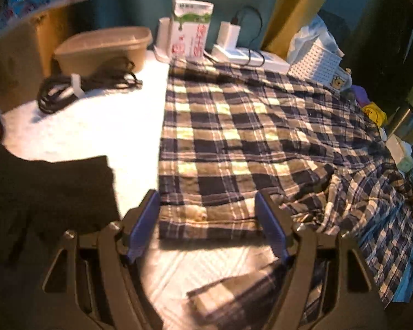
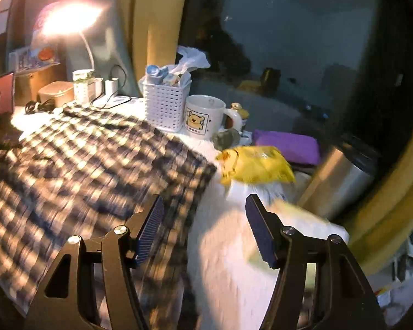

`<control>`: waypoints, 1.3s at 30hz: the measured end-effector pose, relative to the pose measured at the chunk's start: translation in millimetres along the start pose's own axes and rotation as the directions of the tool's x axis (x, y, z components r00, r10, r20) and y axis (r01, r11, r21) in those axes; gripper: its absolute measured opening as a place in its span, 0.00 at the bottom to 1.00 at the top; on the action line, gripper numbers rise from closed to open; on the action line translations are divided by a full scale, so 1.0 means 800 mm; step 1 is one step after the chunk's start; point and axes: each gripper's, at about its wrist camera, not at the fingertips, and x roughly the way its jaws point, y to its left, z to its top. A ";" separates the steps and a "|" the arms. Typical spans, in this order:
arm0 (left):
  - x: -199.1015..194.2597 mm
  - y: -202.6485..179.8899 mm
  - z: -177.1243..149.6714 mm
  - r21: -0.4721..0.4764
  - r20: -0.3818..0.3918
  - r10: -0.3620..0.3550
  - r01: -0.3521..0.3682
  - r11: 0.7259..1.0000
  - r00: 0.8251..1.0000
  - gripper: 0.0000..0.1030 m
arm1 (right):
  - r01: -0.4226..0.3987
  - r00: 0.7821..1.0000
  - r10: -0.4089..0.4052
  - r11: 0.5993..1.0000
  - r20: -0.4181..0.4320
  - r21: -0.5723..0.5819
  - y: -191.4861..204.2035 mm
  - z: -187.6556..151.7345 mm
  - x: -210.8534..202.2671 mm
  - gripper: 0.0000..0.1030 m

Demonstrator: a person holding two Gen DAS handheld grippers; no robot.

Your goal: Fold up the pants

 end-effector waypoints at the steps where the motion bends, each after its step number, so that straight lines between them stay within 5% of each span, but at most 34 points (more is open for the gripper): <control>1: 0.001 -0.002 0.000 0.016 0.015 0.002 -0.002 1.000 1.000 0.71 | -0.003 1.000 0.003 1.000 -0.010 0.003 -0.002 0.007 0.016 0.64; 10: 0.008 -0.013 0.004 0.085 0.027 -0.028 0.026 0.996 0.999 0.69 | -0.071 0.990 0.067 0.997 -0.120 -0.030 0.010 0.054 0.165 0.55; 14: 0.008 -0.016 0.003 0.097 0.023 -0.055 0.053 0.994 0.998 0.47 | -0.076 0.982 0.054 0.991 -0.179 -0.115 0.029 0.060 0.212 0.51; 18: 0.008 -0.013 0.003 0.089 0.015 -0.091 0.090 0.992 0.996 0.32 | -0.076 0.975 0.037 0.982 -0.217 -0.171 0.037 0.060 0.245 0.10; 19: 0.007 -0.014 0.002 0.091 0.017 -0.093 0.091 0.992 0.996 0.30 | -0.062 0.977 0.024 0.983 -0.213 -0.175 0.037 0.063 0.246 0.06; 23: 0.002 -0.014 -0.002 0.088 0.030 -0.116 0.113 0.990 0.993 0.17 | 0.035 0.980 -0.075 0.978 -0.186 -0.207 0.038 0.079 0.247 0.04; 36: -0.017 -0.012 -0.020 0.113 -0.066 -0.076 0.083 0.990 0.995 0.18 | 0.089 0.969 -0.129 0.978 -0.209 -0.188 0.027 0.110 0.284 0.05; 38: -0.032 -0.009 -0.019 0.112 -0.064 -0.066 0.073 0.991 0.996 0.18 | 0.085 0.972 -0.119 0.981 -0.202 -0.172 0.021 0.114 0.274 0.15; 39: -0.040 -0.007 -0.018 0.108 -0.061 -0.062 0.068 0.992 0.996 0.18 | 0.089 0.974 -0.121 0.981 -0.191 -0.170 0.020 0.115 0.268 0.30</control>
